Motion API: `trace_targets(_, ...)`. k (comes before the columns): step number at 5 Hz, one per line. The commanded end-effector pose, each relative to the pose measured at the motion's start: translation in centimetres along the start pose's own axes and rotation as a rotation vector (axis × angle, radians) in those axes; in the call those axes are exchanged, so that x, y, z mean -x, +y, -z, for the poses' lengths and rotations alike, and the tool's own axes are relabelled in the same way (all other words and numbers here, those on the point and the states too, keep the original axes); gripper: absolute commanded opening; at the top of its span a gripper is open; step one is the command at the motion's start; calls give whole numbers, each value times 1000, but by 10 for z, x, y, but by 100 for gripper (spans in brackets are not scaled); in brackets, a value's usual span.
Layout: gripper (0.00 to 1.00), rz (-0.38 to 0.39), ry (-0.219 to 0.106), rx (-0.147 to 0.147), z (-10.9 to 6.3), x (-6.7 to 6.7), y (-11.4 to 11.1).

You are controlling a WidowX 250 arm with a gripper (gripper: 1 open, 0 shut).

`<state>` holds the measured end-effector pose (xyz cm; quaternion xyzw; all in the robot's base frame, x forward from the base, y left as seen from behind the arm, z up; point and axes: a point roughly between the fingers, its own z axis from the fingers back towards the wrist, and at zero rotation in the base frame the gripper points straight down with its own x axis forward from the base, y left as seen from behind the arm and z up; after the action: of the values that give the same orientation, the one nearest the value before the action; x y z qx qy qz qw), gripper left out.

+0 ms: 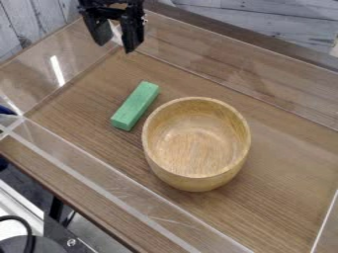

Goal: Remove the green block from inside the brown bowl and put it on the table

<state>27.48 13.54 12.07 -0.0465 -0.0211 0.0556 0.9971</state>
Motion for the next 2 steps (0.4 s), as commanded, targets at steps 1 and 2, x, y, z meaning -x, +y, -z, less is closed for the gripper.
trace_targets(1,100,10,-52,-24,-15,-6,-2)
trace_targets(2,100,22,-34,-21,-9,-6,-7)
